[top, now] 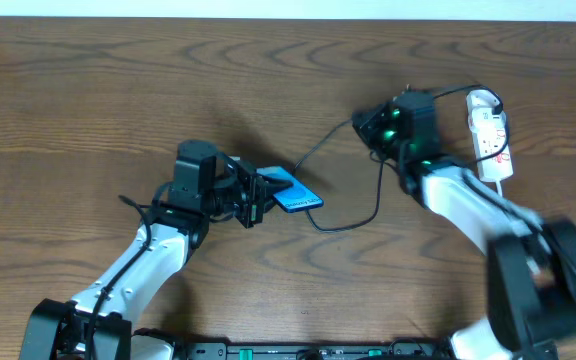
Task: Plug charger to phone and switch on socket
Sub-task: 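Grasp the black USB-C cable end with the right gripper, then carry the cable plug left toward the phone held upright by the left gripper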
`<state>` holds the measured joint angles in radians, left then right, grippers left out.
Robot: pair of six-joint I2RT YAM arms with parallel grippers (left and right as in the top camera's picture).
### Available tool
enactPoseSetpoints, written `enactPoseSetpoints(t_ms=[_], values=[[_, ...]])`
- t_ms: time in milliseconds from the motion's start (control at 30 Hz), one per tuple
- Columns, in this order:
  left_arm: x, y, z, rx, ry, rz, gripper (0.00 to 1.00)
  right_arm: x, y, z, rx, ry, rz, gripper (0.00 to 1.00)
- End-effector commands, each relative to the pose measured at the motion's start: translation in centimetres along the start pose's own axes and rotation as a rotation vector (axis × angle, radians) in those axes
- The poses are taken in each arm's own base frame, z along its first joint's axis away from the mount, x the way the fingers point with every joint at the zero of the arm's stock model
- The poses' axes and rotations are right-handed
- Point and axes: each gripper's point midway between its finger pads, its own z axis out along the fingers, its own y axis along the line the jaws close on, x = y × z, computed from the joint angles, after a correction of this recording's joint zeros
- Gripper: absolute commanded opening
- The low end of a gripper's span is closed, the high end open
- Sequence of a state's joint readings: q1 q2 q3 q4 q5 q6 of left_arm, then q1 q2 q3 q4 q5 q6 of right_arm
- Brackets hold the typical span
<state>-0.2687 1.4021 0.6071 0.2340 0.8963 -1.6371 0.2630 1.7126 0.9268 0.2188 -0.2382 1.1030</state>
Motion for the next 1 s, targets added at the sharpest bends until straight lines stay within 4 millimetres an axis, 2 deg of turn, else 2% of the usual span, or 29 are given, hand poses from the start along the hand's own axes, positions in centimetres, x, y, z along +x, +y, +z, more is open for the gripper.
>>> enactPoseSetpoints(t_ms=[0,167,300,367,600,733,833,900,967], values=[[0.8,-3.5,-1.2,0.094,0.056,0.175,0.07,2.0,6.2,-5.4,-0.187,0.099,-0.429,0.01],[0.4,-8.1,-4.6,0.277,0.069,0.396,0.07,6.5,7.4,-12.3,-0.289,0.309,-0.583,0.01],[0.4,-10.3,-7.1,0.370,0.064,0.526,0.07,10.7,8.4,-17.3,-0.462,0.489,-0.693,0.01],[0.5,-11.0,-7.9,0.400,0.058,0.577,0.07,12.2,8.6,-19.0,-0.538,0.564,-0.714,0.01],[1.2,-12.1,-8.6,0.446,0.049,0.663,0.07,15.3,9.0,-22.1,-0.780,0.741,-0.742,0.01],[1.2,-12.0,-8.6,0.446,0.052,0.664,0.07,15.6,8.7,-21.8,-0.815,0.781,-0.721,0.01],[1.2,-12.0,-8.6,0.445,0.053,0.660,0.07,15.4,7.5,-19.9,-0.727,0.776,-0.713,0.01],[1.2,-12.0,-8.6,0.445,0.053,0.659,0.07,15.1,4.7,-17.2,-0.527,0.758,-0.721,0.01],[1.2,-12.0,-8.6,0.445,0.054,0.655,0.07,14.8,-0.6,-14.3,-0.201,0.752,-0.752,0.01]])
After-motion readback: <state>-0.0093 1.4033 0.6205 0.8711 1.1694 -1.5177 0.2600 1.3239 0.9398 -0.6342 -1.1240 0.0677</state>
